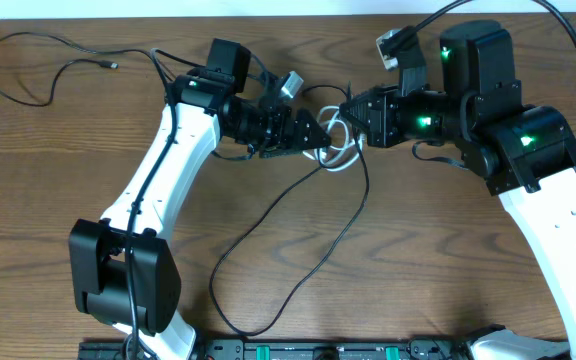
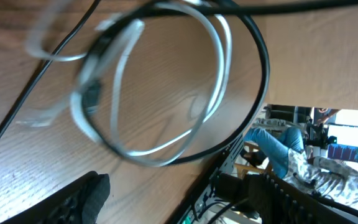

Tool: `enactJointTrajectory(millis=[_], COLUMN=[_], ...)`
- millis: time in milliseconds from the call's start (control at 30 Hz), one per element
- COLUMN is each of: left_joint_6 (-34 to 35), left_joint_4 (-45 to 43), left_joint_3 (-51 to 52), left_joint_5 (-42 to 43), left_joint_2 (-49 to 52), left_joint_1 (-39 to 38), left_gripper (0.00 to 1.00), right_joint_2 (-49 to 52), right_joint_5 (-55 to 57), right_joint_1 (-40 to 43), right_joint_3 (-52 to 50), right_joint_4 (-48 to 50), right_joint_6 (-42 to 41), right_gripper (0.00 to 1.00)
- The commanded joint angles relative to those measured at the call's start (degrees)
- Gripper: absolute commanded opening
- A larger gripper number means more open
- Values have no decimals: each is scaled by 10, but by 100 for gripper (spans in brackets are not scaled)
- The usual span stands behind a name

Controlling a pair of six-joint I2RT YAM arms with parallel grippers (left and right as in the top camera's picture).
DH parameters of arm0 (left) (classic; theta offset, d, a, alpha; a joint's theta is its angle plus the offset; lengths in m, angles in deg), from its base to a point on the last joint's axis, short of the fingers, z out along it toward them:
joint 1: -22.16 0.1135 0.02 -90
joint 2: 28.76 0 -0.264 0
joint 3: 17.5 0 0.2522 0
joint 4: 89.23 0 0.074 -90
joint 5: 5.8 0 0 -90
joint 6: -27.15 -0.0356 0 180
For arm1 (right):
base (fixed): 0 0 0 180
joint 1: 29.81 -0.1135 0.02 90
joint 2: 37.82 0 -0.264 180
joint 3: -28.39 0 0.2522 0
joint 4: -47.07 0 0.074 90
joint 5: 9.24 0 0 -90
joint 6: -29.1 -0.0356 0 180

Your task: Untangle cables

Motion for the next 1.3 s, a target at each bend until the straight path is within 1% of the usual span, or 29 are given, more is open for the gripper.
enactJointTrajectory(millis=[0, 67, 167, 233, 267, 533, 600, 667, 867, 900, 967, 1000, 1033, 1067, 1167, 1267], left_joint_6=[-7, -3, 54, 78, 79, 80, 79, 79, 80, 79, 80, 79, 79, 80, 99, 128], left_joint_4=[-14, -22, -25, -27, -30, -77, -85, -90, -93, -93, -93, -93, -93, -93, -84, -50], left_joint_3=[-1, -1, -1, -1, -1, -1, -1, -1, -1, -1, -1, -1, -1, -1, -1, -1], left_joint_5=[-3, -21, -92, -126, -133, -133, -133, -133, -134, -134, -134, -134, -134, -138, -183, -290], left_joint_2=[1, 1, 1, 1, 1, 1, 1, 1, 1, 1, 1, 1, 1, 1, 1, 1], left_joint_1=[-15, -19, -25, -30, -33, -54, -60, -65, -69, -69, -69, -69, -69, -69, -69, -69], left_gripper=[77, 77, 77, 77, 77, 71, 68, 62, 32, 28, 24, 19, 11, 8, 8, 8], right_joint_2=[-5, -5, -5, -5, -5, -5, -5, -5, -5, -5, -5, -5, -4, -4, -3, -3], right_joint_5=[-10, -11, -16, -16, -16, -16, -16, -16, -16, -16, -16, -16, -16, -15, 2, 24], right_joint_1=[-3, -4, -4, -5, -6, -8, -8, -8, -8, -8, -8, -8, -8, -7, -7, -7], right_joint_3=[3, 3, 3, 3, 3, 3, 3, 3, 3, 3, 3, 3, 3, 3, 3, 3], right_joint_4=[12, 13, 10, 10, 10, 10, 10, 10, 10, 10, 8, 8, 8, 6, -3, -14], right_joint_6=[-28, -28, -28, -28, -28, -28, -28, -28, -28, -28, -28, -28, -28, -28, -28, -28], right_gripper=[1, 1, 1, 1, 1, 1, 1, 1, 1, 1, 1, 1, 1, 1, 1, 1])
